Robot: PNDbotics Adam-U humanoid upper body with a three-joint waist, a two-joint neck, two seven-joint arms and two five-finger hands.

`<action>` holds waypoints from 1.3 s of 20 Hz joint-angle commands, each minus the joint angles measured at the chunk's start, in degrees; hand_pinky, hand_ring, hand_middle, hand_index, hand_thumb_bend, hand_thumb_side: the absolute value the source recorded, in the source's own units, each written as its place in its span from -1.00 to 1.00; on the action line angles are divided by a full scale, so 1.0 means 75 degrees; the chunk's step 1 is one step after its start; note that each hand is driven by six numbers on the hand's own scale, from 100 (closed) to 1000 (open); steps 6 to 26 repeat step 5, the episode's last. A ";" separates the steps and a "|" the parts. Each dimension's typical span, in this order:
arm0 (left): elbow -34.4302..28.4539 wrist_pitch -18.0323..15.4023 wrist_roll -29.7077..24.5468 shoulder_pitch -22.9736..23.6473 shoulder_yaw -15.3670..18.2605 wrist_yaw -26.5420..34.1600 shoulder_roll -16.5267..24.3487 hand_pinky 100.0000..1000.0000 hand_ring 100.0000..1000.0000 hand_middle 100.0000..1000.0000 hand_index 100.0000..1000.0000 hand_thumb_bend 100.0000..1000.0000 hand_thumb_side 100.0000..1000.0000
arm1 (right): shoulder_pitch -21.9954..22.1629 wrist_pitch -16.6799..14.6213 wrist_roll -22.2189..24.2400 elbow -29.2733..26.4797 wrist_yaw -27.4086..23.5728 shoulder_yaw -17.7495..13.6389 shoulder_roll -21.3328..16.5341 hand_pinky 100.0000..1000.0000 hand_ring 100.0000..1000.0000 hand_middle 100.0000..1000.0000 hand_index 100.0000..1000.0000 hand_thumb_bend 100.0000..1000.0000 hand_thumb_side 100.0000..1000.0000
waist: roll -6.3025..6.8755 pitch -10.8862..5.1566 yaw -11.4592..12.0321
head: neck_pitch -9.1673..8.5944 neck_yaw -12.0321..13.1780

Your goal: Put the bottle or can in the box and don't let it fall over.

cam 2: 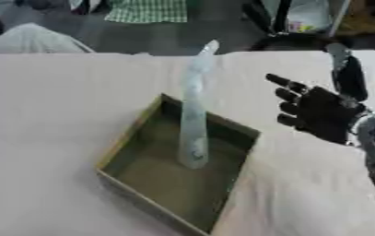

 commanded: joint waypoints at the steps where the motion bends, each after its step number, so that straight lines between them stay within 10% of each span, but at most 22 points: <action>1: -0.0129 -0.0023 0.0049 -0.0009 0.0096 -0.0066 0.0109 1.00 1.00 0.98 0.43 0.46 0.19 | 0.0157 -0.1486 0.0117 -0.0512 0.0920 -0.0639 -0.0357 -0.81 -0.48 0.10 1.00 -1.00 0.44 | 0.0011 -0.0045 -0.0022 | -0.0003 0.0099; 5: -0.0129 -0.0048 0.0086 0.0091 0.0137 -0.0131 0.0149 1.00 1.00 0.98 0.43 0.46 0.19 | 0.0477 -0.3703 0.0088 -0.0586 0.2411 -0.1267 -0.0209 0.07 0.22 0.69 1.00 -1.00 0.31 | 0.0061 -0.0048 -0.0051 | 0.0087 0.0202; 26: -0.0129 -0.0048 0.0086 0.0091 0.0137 -0.0131 0.0149 1.00 1.00 0.98 0.43 0.46 0.19 | 0.0477 -0.3703 0.0088 -0.0586 0.2411 -0.1267 -0.0209 0.07 0.22 0.69 1.00 -1.00 0.31 | 0.0061 -0.0048 -0.0051 | 0.0087 0.0202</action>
